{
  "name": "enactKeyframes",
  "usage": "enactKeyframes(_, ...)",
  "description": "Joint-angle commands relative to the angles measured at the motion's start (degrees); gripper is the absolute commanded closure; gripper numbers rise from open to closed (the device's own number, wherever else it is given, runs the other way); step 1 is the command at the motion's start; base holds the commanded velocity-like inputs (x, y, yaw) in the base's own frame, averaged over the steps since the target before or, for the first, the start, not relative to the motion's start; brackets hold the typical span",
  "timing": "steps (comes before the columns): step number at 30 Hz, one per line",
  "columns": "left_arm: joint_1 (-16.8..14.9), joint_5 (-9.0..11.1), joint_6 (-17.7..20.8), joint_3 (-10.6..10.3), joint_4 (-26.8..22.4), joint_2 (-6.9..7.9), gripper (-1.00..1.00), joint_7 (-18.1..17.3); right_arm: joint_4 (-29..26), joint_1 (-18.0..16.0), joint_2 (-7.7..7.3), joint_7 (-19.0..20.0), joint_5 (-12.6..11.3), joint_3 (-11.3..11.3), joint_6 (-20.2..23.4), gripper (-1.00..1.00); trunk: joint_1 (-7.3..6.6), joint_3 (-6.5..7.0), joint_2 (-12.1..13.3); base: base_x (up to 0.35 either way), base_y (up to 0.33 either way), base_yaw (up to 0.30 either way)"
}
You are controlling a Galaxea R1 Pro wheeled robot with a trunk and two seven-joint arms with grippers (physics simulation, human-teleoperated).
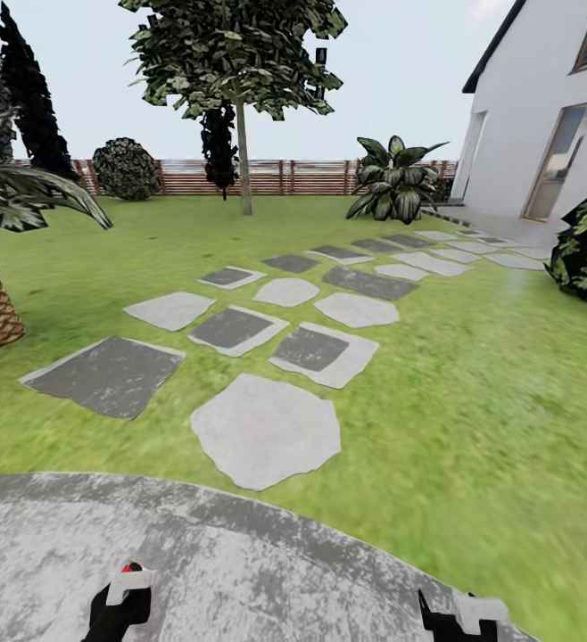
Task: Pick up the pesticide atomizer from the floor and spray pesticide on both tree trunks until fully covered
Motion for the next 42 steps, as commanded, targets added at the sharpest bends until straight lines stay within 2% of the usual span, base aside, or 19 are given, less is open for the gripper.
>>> enactKeyframes(1, 0.0, 0.2, -0.2, 0.2, 0.0, -0.02, 1.00, -0.3, 0.0, 0.0, 0.00, 0.0, 0.0, 0.0, -0.2, -1.00, 0.02, -0.05, 0.0, 0.337, 0.000, 0.000)
enactKeyframes(42, 0.0, 0.2, -0.2, 0.2, 0.0, -0.03, 1.00, -0.3, 0.0, 0.0, -0.01, 0.0, 0.0, 0.0, -0.2, -1.00, 0.02, -0.05, 0.0, 0.337, 0.000, 0.000)
